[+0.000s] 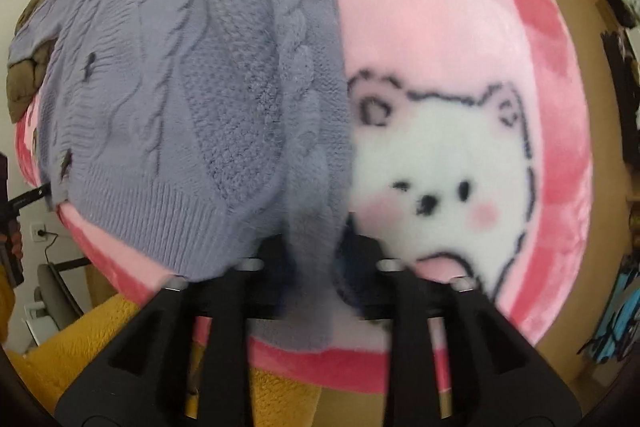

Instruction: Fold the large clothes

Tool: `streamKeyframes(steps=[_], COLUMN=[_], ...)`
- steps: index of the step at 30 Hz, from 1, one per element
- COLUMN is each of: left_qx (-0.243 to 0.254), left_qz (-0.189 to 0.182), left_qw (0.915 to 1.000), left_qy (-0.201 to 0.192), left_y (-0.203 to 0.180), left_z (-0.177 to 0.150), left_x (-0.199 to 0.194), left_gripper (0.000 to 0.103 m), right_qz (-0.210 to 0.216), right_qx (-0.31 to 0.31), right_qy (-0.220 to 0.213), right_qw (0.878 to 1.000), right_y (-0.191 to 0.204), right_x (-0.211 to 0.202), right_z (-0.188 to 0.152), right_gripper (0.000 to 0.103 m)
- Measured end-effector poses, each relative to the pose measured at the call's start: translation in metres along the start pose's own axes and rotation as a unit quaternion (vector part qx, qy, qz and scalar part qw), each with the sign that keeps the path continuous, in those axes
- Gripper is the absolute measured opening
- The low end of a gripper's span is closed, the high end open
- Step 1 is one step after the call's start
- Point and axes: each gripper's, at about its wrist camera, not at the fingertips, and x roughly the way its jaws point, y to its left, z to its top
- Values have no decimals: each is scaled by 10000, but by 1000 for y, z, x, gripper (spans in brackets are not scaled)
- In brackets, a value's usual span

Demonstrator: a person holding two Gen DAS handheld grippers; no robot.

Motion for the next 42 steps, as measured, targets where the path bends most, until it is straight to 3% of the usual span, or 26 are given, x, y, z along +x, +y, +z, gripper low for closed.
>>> streamKeyframes(steps=[1,3,4,5,7,9,10,12,19,22,24,29,35,38,41,42], left_qx=[-72,-325,-471,-657,-1066,-1404,-1629,-1947,-2671,-2782,-2891,-3223,-3599,-3605,-3609,-3641], left_qz=[-1,-89,-69,-75,35,303,413,464,907,1157,1217,1213,850,591,528,540], left_qw=[10000,9989,9976,9953,9871,9724,9569,9347,8655,8445,8396,8529,8347,8303,8267,8253], left_qy=[-58,-339,-508,-707,-1191,-1837,-2369,-2936,-4139,-4427,-4435,-3924,-4080,-4209,-4284,-4283], left_y=[0,2,3,9,23,38,50,73,168,202,218,261,280,281,280,281], left_z=[0,-2,-1,0,8,23,40,72,204,239,256,299,289,284,280,279], left_x=[-4,-19,-29,-41,-69,-98,-118,-144,-215,-233,-238,-224,-202,-196,-192,-191], left_gripper=[43,57,59,61,79,89,94,97,97,98,98,98,98,83,56,43], right_qz=[-24,-49,-88,-98,-190,-238,-229,-288,-25,75,166,306,300,277,288,288], right_qx=[36,124,176,205,211,151,115,-58,-670,-910,-1022,-1267,-1240,-1181,-1097,-1092], right_qy=[-66,-179,-285,-364,-607,-779,-820,-894,-1036,-1111,-1080,-1006,-899,-816,-724,-708], right_qw=[10000,9998,9994,9991,9978,9966,9963,9956,9924,9896,9887,9864,9877,9893,9909,9911], right_y=[1,5,6,9,19,33,39,63,145,182,197,226,234,232,231,232], right_x=[-7,-20,-29,-35,-50,-56,-59,-62,-66,-64,-62,-63,-61,-56,-51,-50], right_z=[-1,1,3,4,13,24,32,55,112,129,137,156,169,172,172,172], right_gripper=[62,61,61,61,63,69,69,74,83,84,87,87,87,87,87,87])
